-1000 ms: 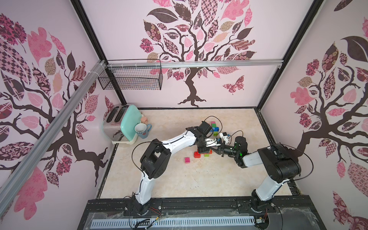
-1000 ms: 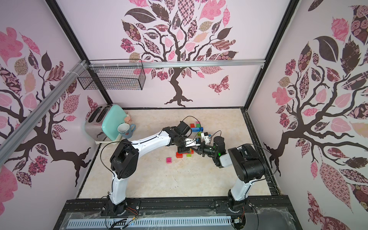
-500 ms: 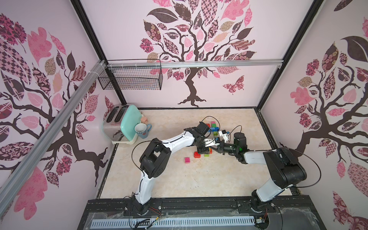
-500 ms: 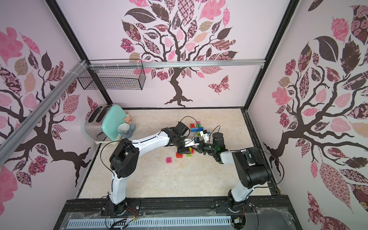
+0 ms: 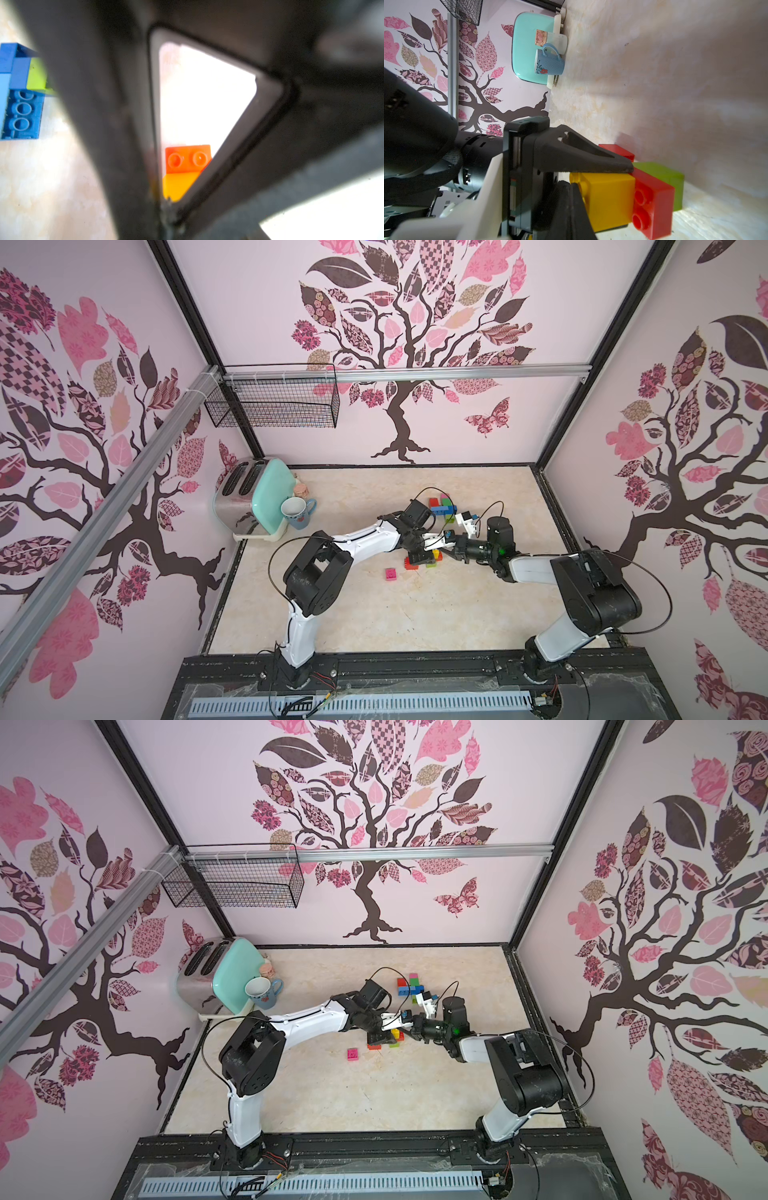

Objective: Assemble the number 4 with lego
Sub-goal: Assemble the lego brick with the lego brick, then pick up the lego brick from the center of the board.

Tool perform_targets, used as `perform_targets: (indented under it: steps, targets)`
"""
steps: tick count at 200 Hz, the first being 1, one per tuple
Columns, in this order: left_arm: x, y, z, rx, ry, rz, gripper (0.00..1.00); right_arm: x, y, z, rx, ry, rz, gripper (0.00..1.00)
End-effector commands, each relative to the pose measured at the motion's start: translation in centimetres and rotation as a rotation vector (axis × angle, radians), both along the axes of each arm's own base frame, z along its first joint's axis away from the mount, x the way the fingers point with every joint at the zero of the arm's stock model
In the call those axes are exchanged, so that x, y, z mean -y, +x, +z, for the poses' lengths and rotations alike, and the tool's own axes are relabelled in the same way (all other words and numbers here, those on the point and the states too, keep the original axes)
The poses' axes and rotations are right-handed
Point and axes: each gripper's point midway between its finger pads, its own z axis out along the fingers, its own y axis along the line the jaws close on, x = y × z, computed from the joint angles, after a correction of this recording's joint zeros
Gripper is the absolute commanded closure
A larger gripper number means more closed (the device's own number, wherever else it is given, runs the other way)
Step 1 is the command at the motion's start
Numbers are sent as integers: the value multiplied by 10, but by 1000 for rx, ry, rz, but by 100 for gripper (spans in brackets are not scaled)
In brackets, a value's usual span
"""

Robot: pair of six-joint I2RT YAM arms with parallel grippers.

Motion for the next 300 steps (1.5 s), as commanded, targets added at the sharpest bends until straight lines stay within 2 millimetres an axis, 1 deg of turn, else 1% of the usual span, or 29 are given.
perform_targets:
  steps: [1, 7, 19, 35, 51, 82, 99, 112, 129, 160, 172, 190, 202, 210, 226, 233, 243, 273, 300]
  targets:
    - [-11, -24, -8, -70, 19, -25, 55, 10, -12, -45, -164, -109, -56, 100]
    - [-11, -25, -6, -69, 10, -23, 54, 9, -12, -44, -160, -104, -49, 100]
    - [-10, -27, 3, -69, -14, -26, 54, 7, -10, -37, -140, -86, -43, 91]
    - [-10, -27, 17, -62, -45, -19, 53, 4, -7, -23, -103, -54, -38, 78]
    - [-13, -27, 24, -49, -64, -3, 52, 2, -2, -9, -69, -26, -37, 70]
    - [-26, -22, 32, -24, -66, 60, 50, -1, 1, 13, -17, 14, -30, 58]
    - [-32, -20, 40, -17, -78, 116, 49, -1, 1, 22, 7, 21, -32, 52]
    - [-39, -16, 44, 1, -83, 186, 47, 1, 1, 26, 24, 15, -40, 46]
    - [-53, -5, 48, 23, -89, 341, 45, 6, 3, 30, 48, -17, -74, 39]
    - [-82, 5, 50, 48, -104, 604, 45, 19, 7, 34, 116, -131, -143, 29]
    - [-93, 7, 51, 46, -108, 696, 45, 24, 8, 34, 137, -186, -152, 23]
    - [-106, 4, 47, 11, -107, 814, 45, 33, 10, 32, 164, -260, -178, 14]
    - [-112, -2, 42, -47, -95, 888, 45, 37, 11, 32, 174, -290, -192, 9]
    - [-118, -3, 39, -73, -81, 952, 45, 38, 10, 32, 179, -298, -194, 7]
    - [-137, -4, 32, -91, -37, 1106, 46, 39, 10, 30, 177, -306, -196, 5]
    - [-143, -6, 29, -98, -26, 1151, 46, 39, 10, 29, 175, -308, -198, 1]
    - [-150, -10, 25, -122, -20, 1201, 46, 40, 9, 26, 172, -315, -204, 1]
    - [-143, -28, 10, -271, -9, 1251, 47, 44, 10, 20, 163, -330, -226, 1]
    - [-146, -39, -11, -351, 74, 1307, 50, 43, 11, 18, 151, -332, -222, 1]
